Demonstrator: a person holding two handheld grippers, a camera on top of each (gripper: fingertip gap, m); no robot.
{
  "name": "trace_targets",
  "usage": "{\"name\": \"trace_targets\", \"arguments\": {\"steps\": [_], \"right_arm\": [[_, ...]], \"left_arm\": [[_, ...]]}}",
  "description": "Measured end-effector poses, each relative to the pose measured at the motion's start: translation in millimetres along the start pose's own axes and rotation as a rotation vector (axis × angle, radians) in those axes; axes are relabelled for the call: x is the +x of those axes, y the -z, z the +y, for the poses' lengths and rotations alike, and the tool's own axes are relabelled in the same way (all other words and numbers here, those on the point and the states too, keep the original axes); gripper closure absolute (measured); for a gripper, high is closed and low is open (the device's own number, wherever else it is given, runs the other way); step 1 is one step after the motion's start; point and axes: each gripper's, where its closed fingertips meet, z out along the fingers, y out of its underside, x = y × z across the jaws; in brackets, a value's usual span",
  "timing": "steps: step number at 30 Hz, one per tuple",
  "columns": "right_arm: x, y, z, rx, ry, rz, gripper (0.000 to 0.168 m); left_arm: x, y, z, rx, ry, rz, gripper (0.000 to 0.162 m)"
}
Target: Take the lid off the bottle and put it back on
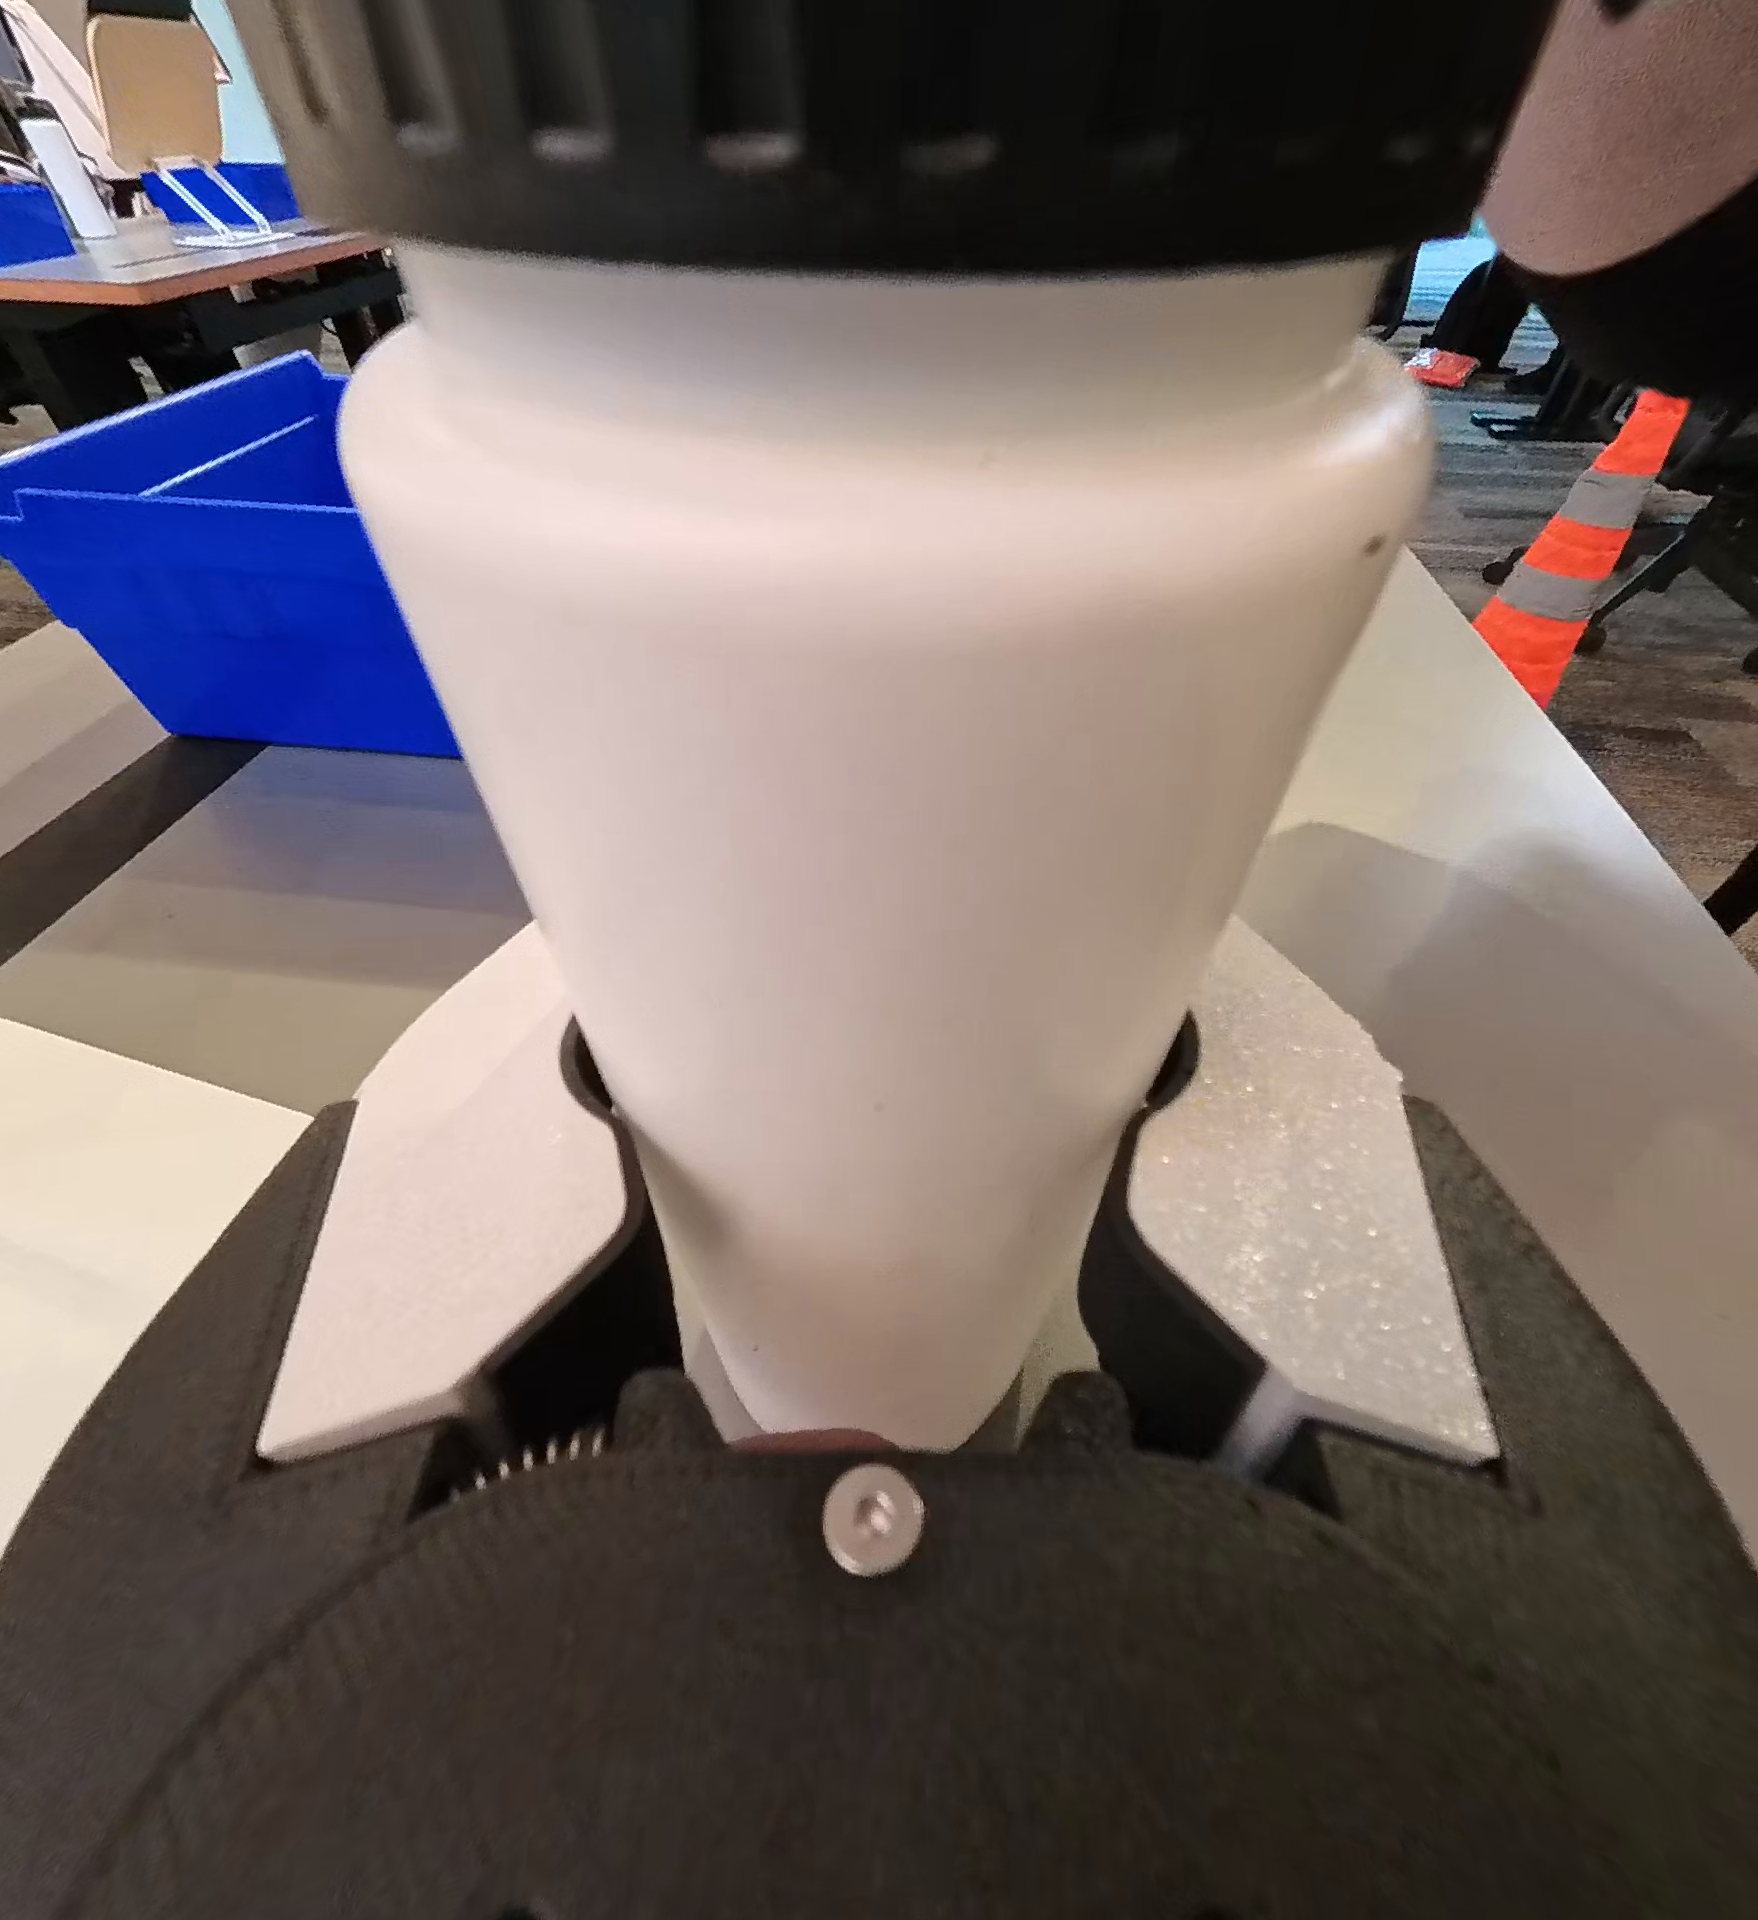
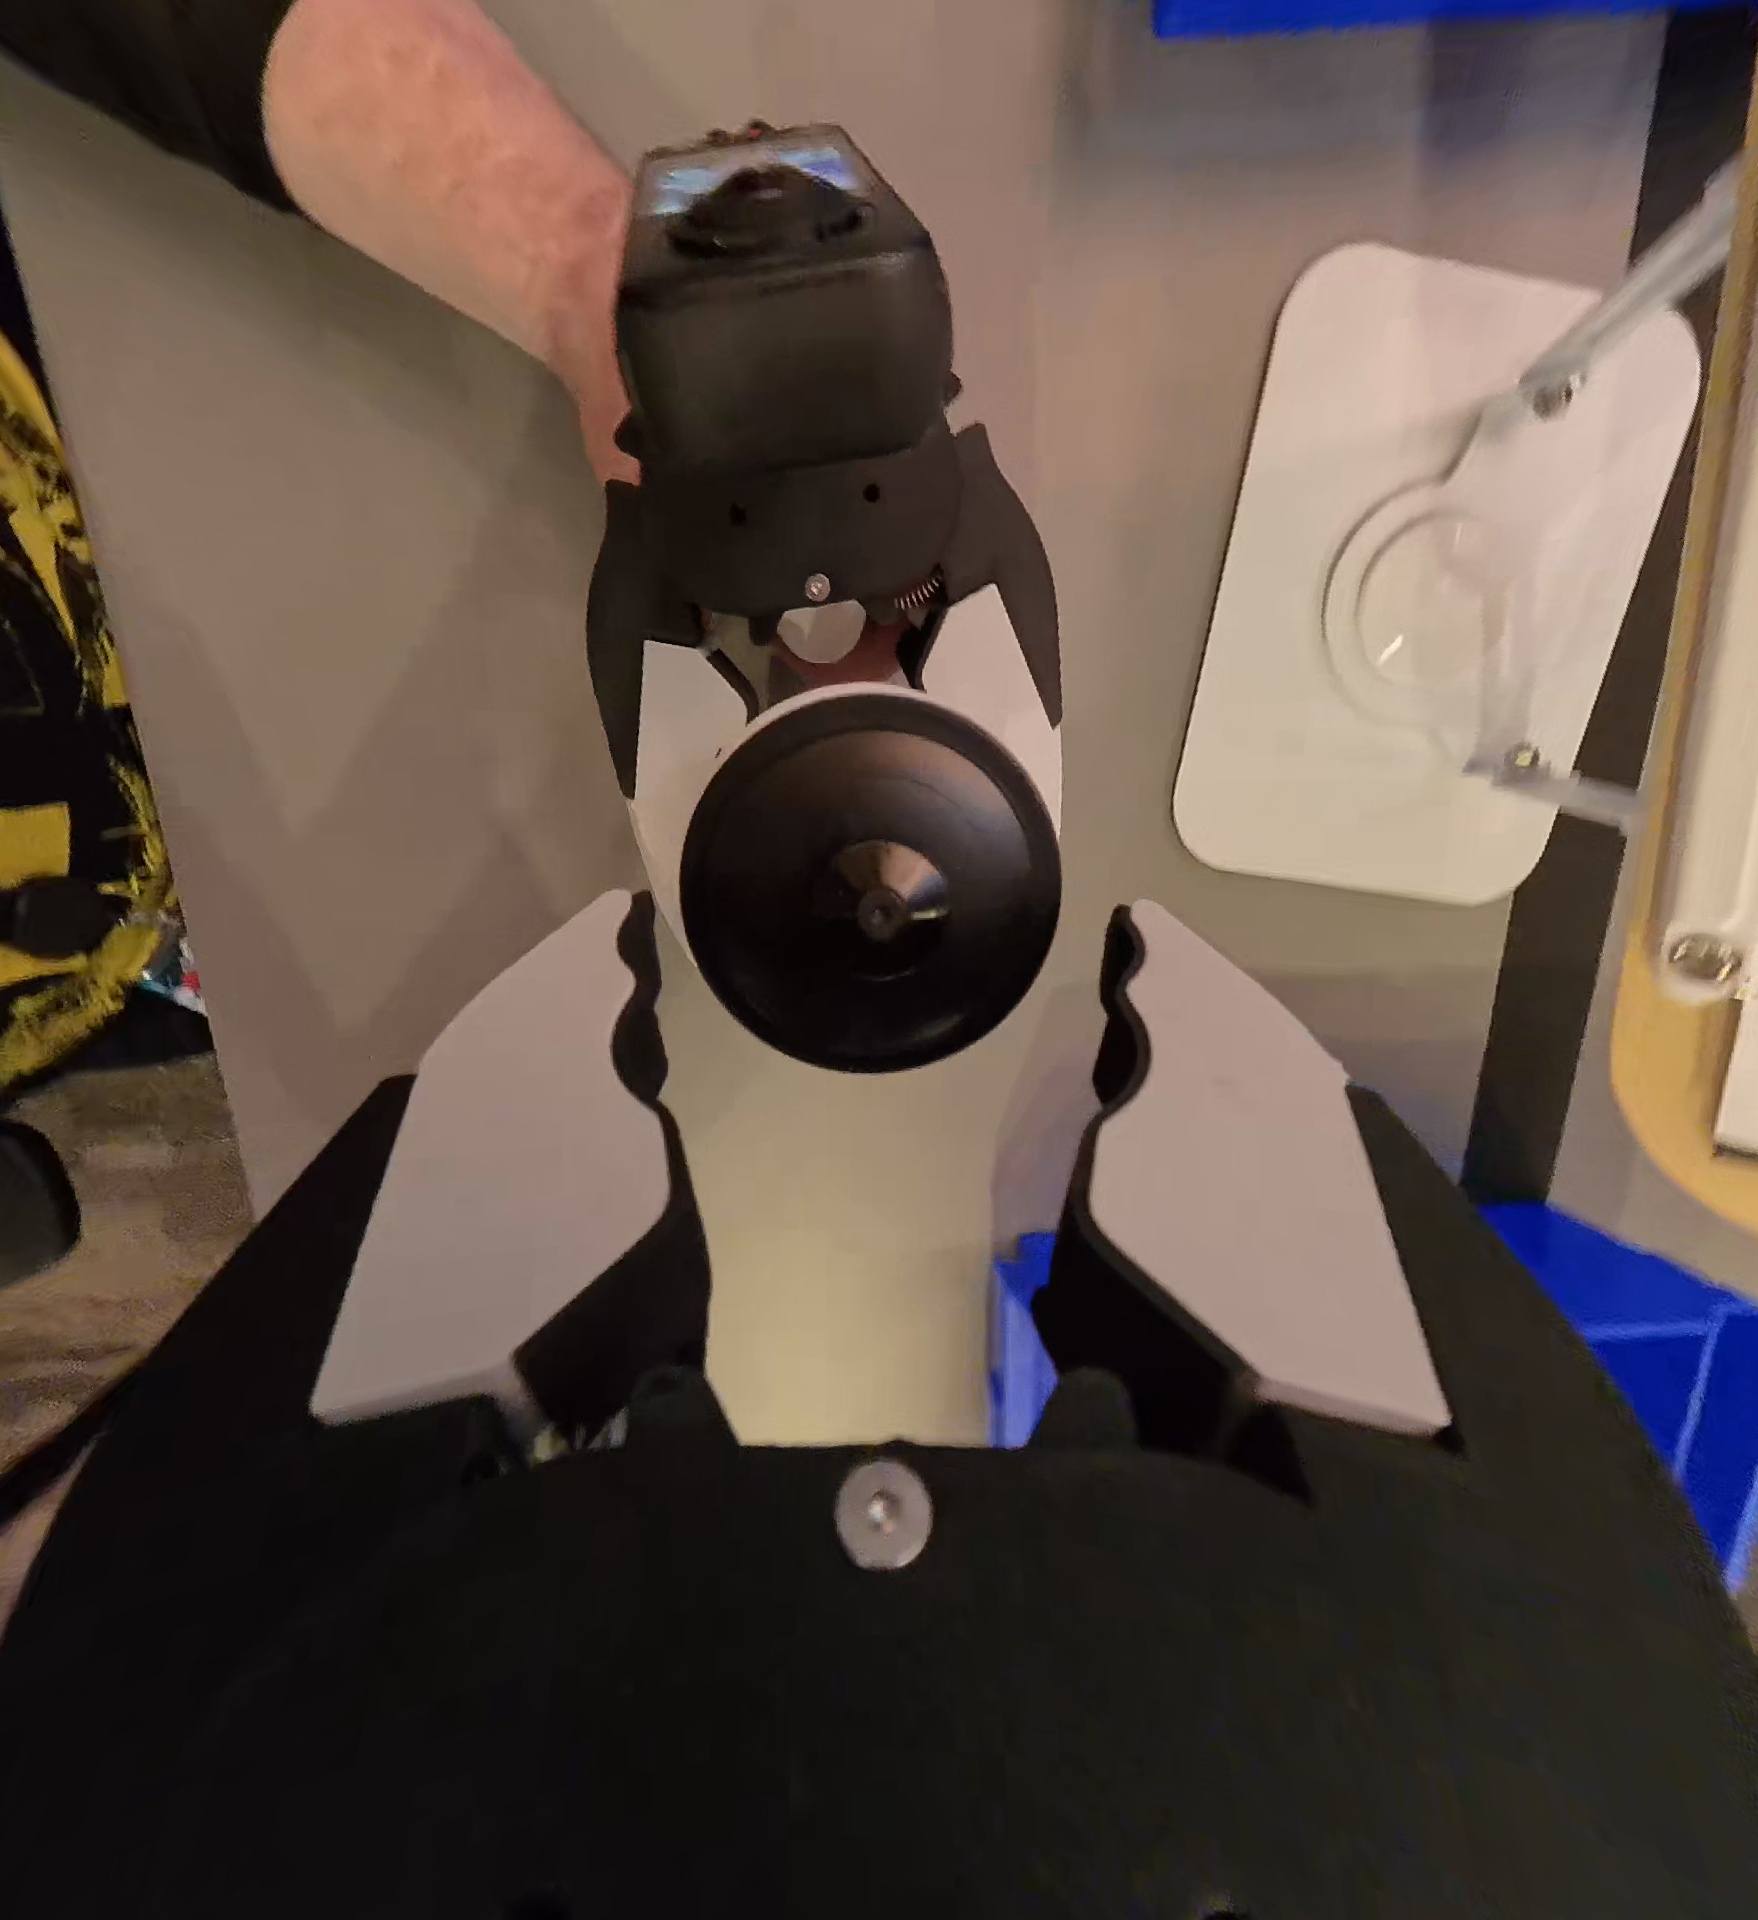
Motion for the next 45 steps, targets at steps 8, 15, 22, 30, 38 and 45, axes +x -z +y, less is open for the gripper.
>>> {"name": "trace_targets", "arguments": {"steps": [8,15,22,30,38,45], "right_arm": [[-2.2,-7.6,0.9,-0.042,-0.089,-0.025,0.096],[-5.0,-6.3,3.2,-0.051,-0.269,0.059,0.097],[-3.4,-3.3,3.4,-0.118,0.128,-0.062,0.099],[-1.2,-6.3,0.6,-0.092,-0.236,0.000,0.097],[-2.5,-5.1,5.5,-0.140,-0.180,0.035,0.095],[-2.6,-10.1,6.1,-0.203,0.034,0.014,0.094]], "left_arm": [[-0.6,0.1,0.1,0.001,0.008,-0.002,0.062],[1.3,-1.0,0.1,-0.006,-0.008,-0.002,0.062],[1.3,-1.1,0.0,-0.006,-0.008,0.001,0.062],[-1.2,0.4,-0.1,0.003,0.015,0.002,0.062],[0.5,-0.2,0.2,-0.006,0.000,0.001,0.062],[1.1,-0.9,0.1,-0.007,-0.004,-0.002,0.062]]}}
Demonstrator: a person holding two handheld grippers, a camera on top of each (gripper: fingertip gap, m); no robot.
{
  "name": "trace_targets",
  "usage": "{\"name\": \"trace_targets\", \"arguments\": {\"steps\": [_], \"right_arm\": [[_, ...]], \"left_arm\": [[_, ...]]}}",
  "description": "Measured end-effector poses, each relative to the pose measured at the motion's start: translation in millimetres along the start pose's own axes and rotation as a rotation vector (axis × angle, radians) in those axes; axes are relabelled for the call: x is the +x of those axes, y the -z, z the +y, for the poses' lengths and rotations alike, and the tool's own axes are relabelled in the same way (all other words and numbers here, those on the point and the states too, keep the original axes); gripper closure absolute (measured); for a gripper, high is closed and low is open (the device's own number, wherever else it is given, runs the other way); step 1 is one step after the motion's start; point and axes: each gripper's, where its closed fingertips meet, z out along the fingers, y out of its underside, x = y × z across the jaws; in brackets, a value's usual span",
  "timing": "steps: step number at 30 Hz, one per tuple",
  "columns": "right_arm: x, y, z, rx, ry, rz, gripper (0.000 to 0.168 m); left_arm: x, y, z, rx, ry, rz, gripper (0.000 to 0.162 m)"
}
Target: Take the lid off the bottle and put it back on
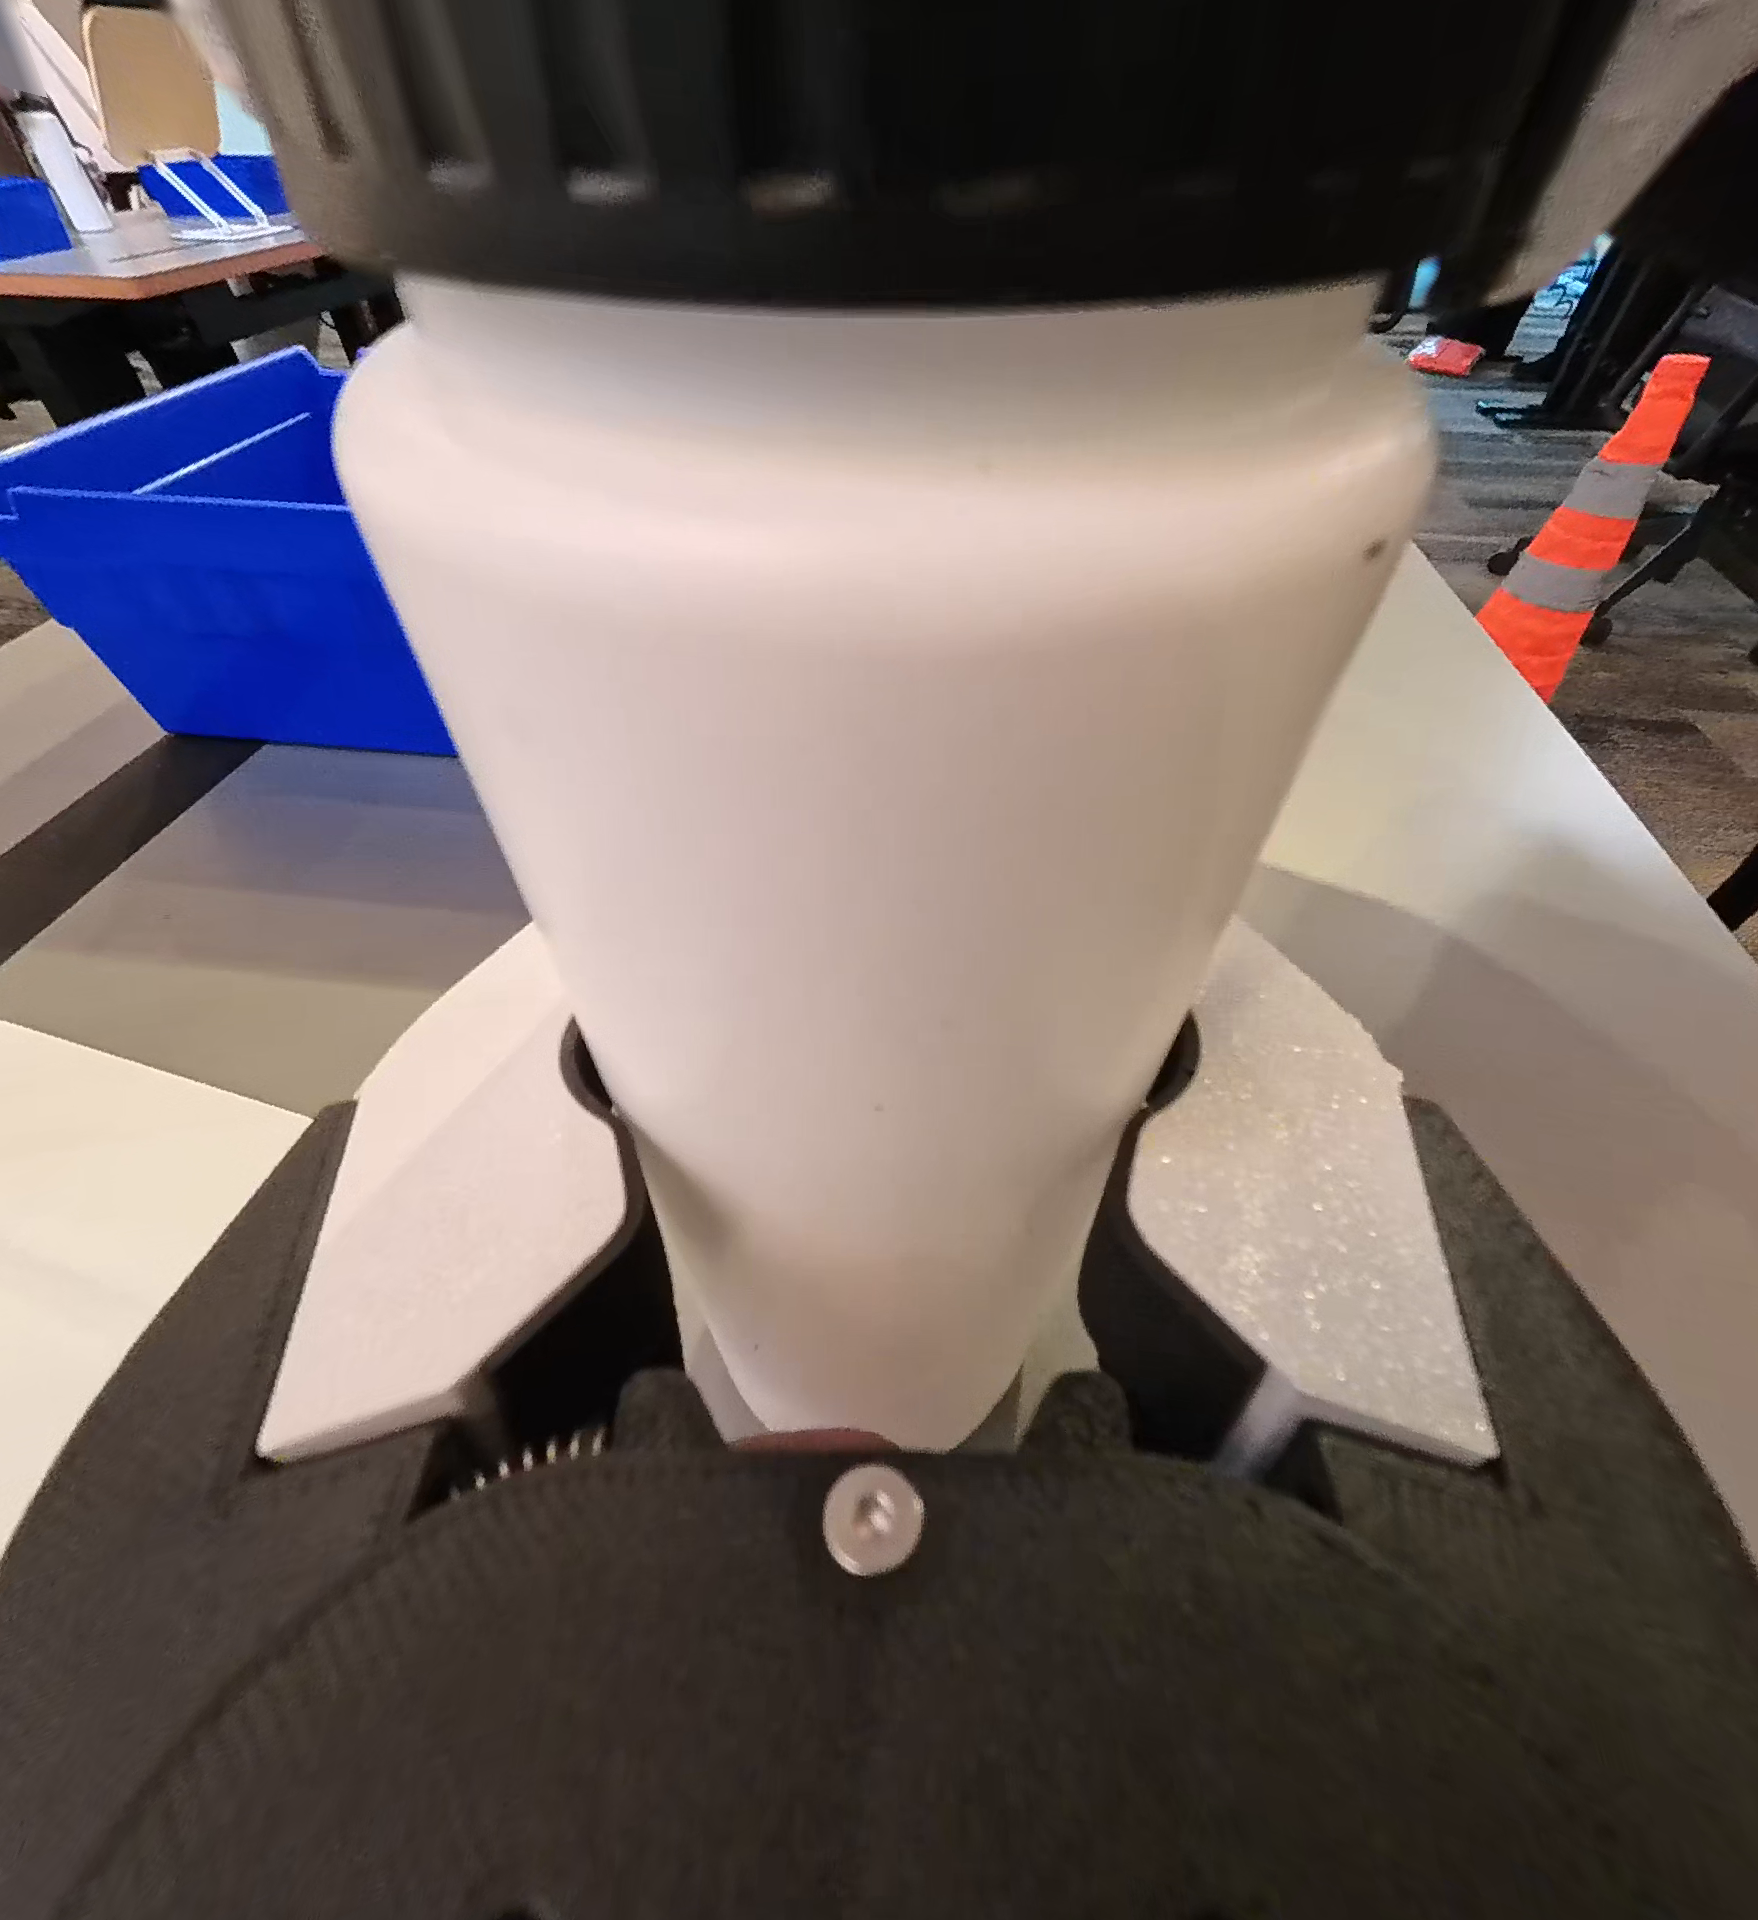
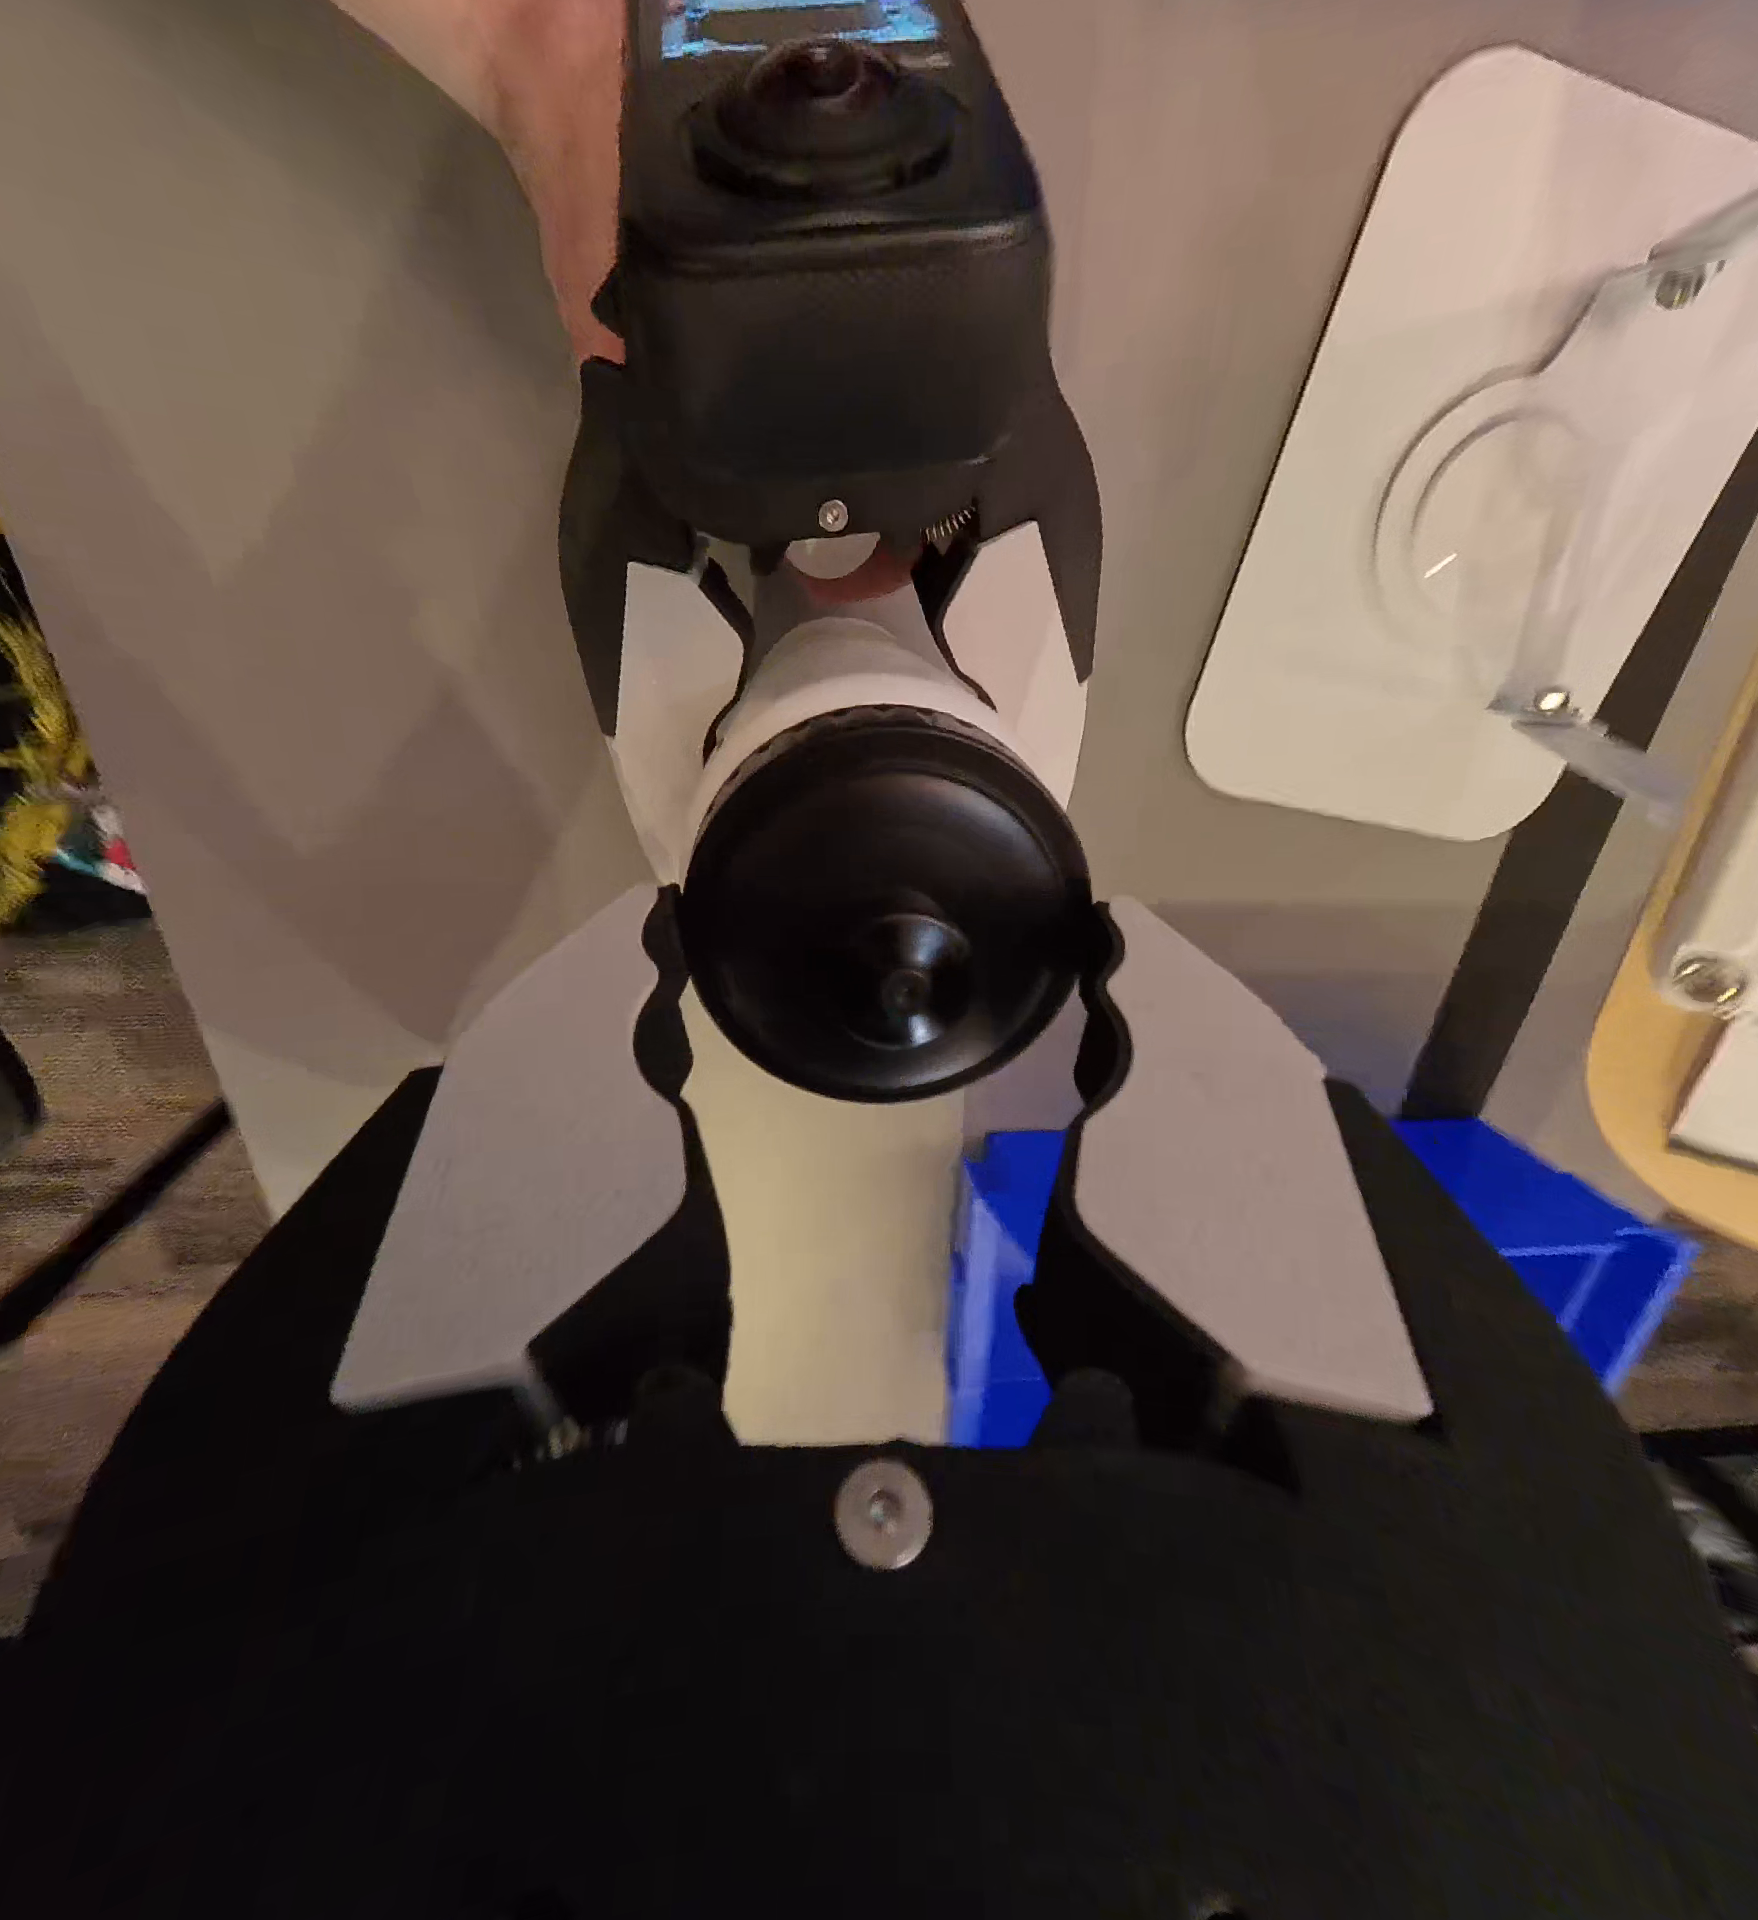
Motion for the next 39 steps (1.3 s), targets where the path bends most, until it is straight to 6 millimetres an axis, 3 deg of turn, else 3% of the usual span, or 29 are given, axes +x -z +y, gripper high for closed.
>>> {"name": "trace_targets", "arguments": {"steps": [3,5,8,10,16,21,23,26,27,29,32,34,36,39], "right_arm": [[1.5,-0.4,-3.3,0.055,-0.284,0.004,0.094],[0.8,-0.8,-4.3,0.073,-0.340,0.050,0.094],[-2.6,1.3,1.7,0.047,-0.240,0.033,0.095],[0.6,4.9,1.3,0.055,-0.143,0.022,0.085],[-1.2,5.6,1.2,0.000,0.088,-0.027,0.098],[-0.9,4.9,-0.2,0.037,-0.280,-0.020,0.097],[-4.1,4.9,1.4,0.017,-0.335,0.034,0.097],[-2.4,3.9,7.8,-0.043,-0.188,0.062,0.096],[0.7,3.4,8.5,-0.047,-0.131,0.072,0.086],[1.1,3.7,7.0,-0.045,-0.006,0.052,0.080],[0.1,4.8,4.6,-0.045,0.119,0.005,0.096],[-0.2,4.5,4.5,-0.051,0.140,-0.015,0.098],[-0.3,4.2,4.0,-0.036,0.059,-0.023,0.098],[-1.4,3.9,2.3,-0.001,-0.238,-0.011,0.097]], "left_arm": [[-1.7,0.9,-0.2,0.007,0.016,0.000,0.062],[-0.9,1.1,0.1,0.005,0.007,0.000,0.062],[1.5,-0.7,-0.2,-0.001,-0.007,0.002,0.062],[0.9,-0.3,-0.2,0.003,-0.002,0.004,0.062],[1.2,-0.7,0.1,-0.006,-0.008,-0.001,0.062],[-0.2,-0.3,0.1,-0.001,0.003,0.001,0.062],[2.0,-1.2,-0.3,-0.001,-0.013,0.001,0.062],[2.3,-1.6,-0.4,0.002,-0.006,0.005,0.062],[1.9,-1.3,-0.4,0.003,-0.003,0.006,0.062],[2.7,-1.9,-0.3,-0.001,-0.009,0.008,0.062],[2.3,-1.9,-0.4,0.002,-0.003,0.009,0.062],[1.9,-1.7,-0.3,0.001,-0.002,0.008,0.062],[1.3,-1.4,-0.3,0.003,0.003,0.008,0.062],[0.6,-1.0,-0.3,0.005,0.008,0.009,0.062]]}}
